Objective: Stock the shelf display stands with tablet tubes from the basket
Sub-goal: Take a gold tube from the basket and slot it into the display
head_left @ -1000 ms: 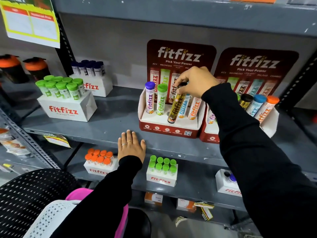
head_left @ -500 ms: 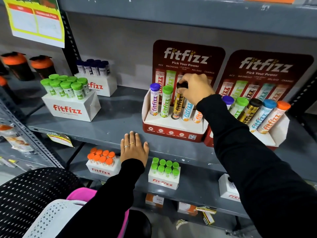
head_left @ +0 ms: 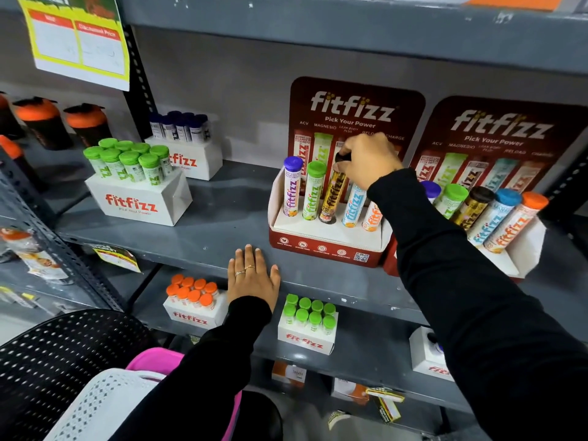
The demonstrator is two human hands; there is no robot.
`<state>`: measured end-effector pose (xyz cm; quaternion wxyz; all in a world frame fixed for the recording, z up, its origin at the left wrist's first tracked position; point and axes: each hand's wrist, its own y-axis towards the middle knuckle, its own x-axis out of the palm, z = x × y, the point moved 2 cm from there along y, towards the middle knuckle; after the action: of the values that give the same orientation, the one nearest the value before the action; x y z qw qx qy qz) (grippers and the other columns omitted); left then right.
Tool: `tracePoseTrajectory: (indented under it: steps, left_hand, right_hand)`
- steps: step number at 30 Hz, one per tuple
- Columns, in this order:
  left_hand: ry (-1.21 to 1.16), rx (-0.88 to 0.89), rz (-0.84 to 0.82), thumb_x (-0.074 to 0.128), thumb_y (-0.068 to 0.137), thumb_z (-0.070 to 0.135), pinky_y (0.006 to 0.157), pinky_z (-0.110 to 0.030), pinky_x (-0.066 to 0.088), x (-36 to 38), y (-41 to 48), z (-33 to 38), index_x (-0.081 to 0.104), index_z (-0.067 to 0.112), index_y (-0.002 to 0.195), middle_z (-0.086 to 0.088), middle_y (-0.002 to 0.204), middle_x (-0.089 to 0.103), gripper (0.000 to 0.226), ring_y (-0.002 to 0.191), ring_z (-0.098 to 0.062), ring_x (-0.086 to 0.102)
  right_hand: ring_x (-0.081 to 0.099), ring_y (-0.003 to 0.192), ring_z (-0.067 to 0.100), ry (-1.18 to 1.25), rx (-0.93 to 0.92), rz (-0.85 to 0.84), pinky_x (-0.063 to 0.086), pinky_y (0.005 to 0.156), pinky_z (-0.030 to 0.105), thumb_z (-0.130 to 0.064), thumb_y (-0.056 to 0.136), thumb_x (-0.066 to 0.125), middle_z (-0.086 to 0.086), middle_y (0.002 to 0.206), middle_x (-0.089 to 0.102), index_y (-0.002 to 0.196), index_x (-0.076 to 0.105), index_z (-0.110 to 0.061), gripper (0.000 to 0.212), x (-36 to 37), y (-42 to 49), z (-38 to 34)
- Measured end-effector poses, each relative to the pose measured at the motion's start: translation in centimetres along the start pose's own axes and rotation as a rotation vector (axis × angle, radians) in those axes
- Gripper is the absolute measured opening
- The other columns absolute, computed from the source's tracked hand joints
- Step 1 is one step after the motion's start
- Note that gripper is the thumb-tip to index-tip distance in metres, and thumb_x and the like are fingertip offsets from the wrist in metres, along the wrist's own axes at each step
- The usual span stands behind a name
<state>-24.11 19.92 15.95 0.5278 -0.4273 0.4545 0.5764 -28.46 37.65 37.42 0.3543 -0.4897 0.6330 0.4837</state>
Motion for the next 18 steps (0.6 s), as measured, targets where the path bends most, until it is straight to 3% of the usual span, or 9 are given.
tracePoseTrajectory:
  steps: [11, 18]
  left_hand:
    - [0.005, -0.005, -0.031, 0.016, 0.097, 0.042, 0.117, -0.039, -0.002, 0.2, 0.1, -0.2, 0.009, 0.009, 0.146, -0.010, 0.157, 0.005, 0.059, 0.144, -0.026, 0.000]
    - [0.014, -0.009, -0.033, 0.017, 0.097, 0.042, 0.117, -0.039, -0.001, 0.2, 0.1, -0.1, 0.009, 0.009, 0.146, -0.011, 0.157, 0.006, 0.059, 0.144, -0.027, 0.001]
  right_hand:
    - [0.061, 0.105, 0.036, -0.044, -0.006, -0.071, 0.054, 0.091, 0.040, -0.025, 0.083, 0.072, 0.021, 0.114, 0.066, 0.110, 0.068, -0.005, 0.034, -0.2, 0.3, 0.5]
    - [0.063, 0.101, 0.037, -0.093, -0.040, -0.137, 0.055, 0.090, 0.046, -0.022, 0.086, 0.069, 0.023, 0.110, 0.067, 0.110, 0.066, 0.001, 0.034, 1.3, 0.2, 0.0]
